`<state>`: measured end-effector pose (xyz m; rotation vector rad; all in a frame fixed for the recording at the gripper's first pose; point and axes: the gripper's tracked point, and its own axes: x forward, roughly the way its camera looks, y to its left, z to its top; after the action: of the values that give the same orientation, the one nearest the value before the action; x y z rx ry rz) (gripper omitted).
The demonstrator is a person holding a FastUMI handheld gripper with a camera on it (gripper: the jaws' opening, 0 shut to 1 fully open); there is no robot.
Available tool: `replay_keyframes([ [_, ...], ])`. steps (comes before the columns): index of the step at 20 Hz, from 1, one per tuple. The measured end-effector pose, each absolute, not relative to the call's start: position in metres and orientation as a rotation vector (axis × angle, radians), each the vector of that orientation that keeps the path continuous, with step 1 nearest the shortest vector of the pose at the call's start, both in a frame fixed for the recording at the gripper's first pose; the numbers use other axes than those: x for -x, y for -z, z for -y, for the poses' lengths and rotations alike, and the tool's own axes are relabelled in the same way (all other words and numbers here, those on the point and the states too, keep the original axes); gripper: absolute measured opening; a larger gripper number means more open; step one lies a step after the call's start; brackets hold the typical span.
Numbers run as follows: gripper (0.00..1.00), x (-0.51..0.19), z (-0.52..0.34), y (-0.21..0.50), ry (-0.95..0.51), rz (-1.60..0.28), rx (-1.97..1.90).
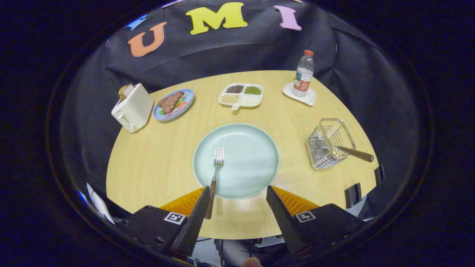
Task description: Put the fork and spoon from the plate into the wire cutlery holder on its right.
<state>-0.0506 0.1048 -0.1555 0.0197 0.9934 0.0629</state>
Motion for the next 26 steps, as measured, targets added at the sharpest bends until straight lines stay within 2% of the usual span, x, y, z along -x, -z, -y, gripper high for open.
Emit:
replay_keyframes([
  [5, 0.91, 0.057, -0.131, 0.187, -0.063, -1.049, -0.015],
  [8, 0.79, 0.062, -0.141, 0.196, -0.065, -1.079, -0.02],
  [11, 0.79, 0.063, -0.147, 0.198, -0.067, -1.087, -0.017],
  [14, 0.59, 0.063, -0.148, 0.202, -0.061, -1.097, -0.015],
  [16, 0.5, 0.064, -0.152, 0.209, -0.071, -1.126, -0.029],
  [25, 0.5, 0.064, -0.15, 0.23, -0.054, -1.193, -0.033],
  [26, 0.32, 0.065, -0.145, 0.228, -0.026, -1.2, -0.04],
])
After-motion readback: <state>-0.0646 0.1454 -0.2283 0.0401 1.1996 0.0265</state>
